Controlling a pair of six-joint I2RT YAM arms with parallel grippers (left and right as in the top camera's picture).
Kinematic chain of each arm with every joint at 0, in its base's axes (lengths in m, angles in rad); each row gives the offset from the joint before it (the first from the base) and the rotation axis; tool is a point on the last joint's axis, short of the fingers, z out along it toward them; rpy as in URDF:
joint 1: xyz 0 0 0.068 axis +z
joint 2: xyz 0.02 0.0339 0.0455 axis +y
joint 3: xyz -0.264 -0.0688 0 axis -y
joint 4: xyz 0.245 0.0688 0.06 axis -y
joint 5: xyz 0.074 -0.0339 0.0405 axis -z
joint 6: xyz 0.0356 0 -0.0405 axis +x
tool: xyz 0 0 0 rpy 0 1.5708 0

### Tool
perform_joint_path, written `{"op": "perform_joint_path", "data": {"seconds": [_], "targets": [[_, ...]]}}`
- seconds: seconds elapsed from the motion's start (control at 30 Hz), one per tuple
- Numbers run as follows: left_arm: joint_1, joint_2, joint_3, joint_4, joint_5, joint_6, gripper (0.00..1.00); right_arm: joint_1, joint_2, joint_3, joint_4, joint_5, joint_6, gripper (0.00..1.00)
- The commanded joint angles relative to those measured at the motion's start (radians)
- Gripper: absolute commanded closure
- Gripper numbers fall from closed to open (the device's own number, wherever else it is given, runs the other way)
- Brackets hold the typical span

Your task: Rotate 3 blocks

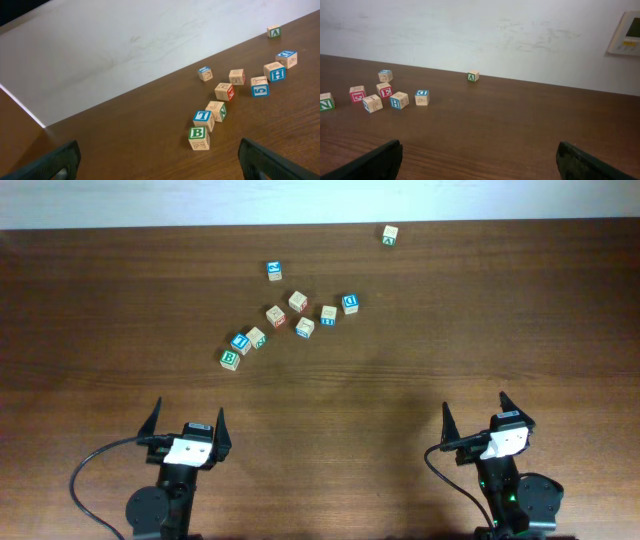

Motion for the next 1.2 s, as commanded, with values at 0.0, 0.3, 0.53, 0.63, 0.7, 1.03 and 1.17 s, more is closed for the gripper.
{"op": "perform_joint_path", "data": {"seconds": [0.0,0.3,0.53,0.63,0.7,1.03,1.17], "targets": [[-0.002,-0.009,-0.005,0.009,0.011,-0.007,0.01,-0.006,-0.005,-0.009,0.008,0.012,0.0,0.02],[-0.002,0.08,0.104,-0.002,0.074,-0.124,0.01,-0.006,-0.003,0.039,0.026,-0.057,0.082,0.02],[-0.002,0.568,0.459,-0.044,0.149,-0.123,0.01,-0.006,0.209,0.234,0.026,-0.12,0.098,0.02],[-0.002,0.742,0.592,-0.056,0.169,-0.124,0.01,-0.006,0.373,0.316,0.026,-0.129,0.098,0.02],[-0.002,0.827,0.65,-0.055,0.212,-0.123,0.01,-0.006,0.488,0.382,0.026,-0.164,0.098,0.02],[-0.002,1.421,1.453,-0.723,0.3,-0.112,0.01,-0.005,1.338,1.21,-0.559,-0.344,0.052,0.02],[-0.002,1.654,1.709,-0.951,0.299,-0.092,0.01,0.037,1.696,1.624,-0.822,-0.341,0.053,0.02]]}}
